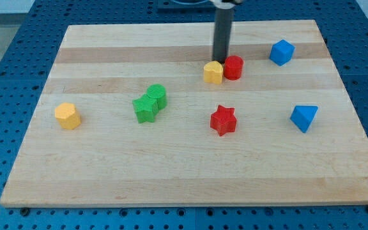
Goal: Push the yellow heart into the red star
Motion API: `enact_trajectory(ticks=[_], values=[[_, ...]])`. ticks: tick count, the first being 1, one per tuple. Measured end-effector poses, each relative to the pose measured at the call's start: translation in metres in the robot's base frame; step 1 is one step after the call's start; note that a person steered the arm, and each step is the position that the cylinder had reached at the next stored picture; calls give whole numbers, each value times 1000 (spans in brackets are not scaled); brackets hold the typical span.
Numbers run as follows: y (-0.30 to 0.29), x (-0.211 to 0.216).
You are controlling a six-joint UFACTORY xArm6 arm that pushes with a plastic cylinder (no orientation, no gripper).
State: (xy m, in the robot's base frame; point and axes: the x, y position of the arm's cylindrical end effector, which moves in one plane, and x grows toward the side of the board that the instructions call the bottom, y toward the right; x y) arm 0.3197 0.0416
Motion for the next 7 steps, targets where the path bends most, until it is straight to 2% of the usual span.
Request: enact_trajectory(ticks=[2,4,6,7], values=[[-10,-5],[-6,82],[-6,139],[-6,132]])
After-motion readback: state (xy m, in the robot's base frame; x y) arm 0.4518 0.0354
